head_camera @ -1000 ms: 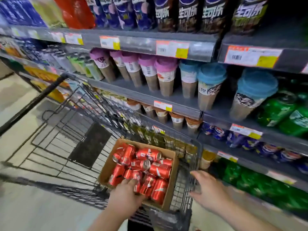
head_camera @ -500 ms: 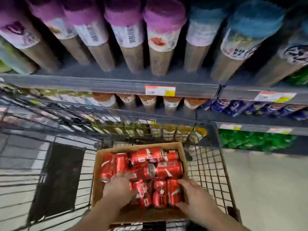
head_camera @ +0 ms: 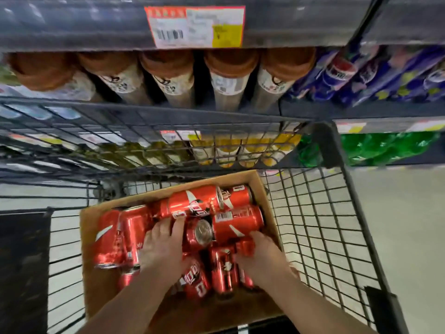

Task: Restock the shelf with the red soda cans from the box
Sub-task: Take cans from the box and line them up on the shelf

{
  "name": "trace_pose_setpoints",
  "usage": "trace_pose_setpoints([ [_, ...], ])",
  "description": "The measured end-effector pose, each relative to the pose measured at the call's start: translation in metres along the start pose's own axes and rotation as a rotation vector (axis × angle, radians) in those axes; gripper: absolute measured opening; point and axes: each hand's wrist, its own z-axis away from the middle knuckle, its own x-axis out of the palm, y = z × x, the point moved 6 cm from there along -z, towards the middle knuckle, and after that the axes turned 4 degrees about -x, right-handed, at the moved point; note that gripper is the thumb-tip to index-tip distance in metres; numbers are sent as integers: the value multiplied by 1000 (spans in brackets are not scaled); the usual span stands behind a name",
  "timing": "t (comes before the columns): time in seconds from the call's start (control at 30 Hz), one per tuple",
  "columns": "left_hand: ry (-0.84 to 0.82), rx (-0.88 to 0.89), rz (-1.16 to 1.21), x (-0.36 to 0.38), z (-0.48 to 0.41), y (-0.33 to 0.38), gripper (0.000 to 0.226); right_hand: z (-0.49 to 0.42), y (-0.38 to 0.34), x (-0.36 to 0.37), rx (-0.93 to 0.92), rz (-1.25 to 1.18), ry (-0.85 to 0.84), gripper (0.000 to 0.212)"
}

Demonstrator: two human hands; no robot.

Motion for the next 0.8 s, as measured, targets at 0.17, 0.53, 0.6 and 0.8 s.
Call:
trace_pose_setpoints([
  [0.17, 108, 77, 171, -3, 2, -6, 89, -14, 9, 16, 265, -496, 120, 63],
  [0.53, 184, 111, 603, -19, 28, -27, 89, -28, -15, 40, 574, -896, 491, 92],
  [0.6, 174, 92, 612, -16, 28, -31, 89, -28, -23, 46, 427, -1011, 518, 88],
  [0.8, 145, 56, 691, -13, 32, -39, 91, -15, -31, 43, 184, -1013, 394, 89],
])
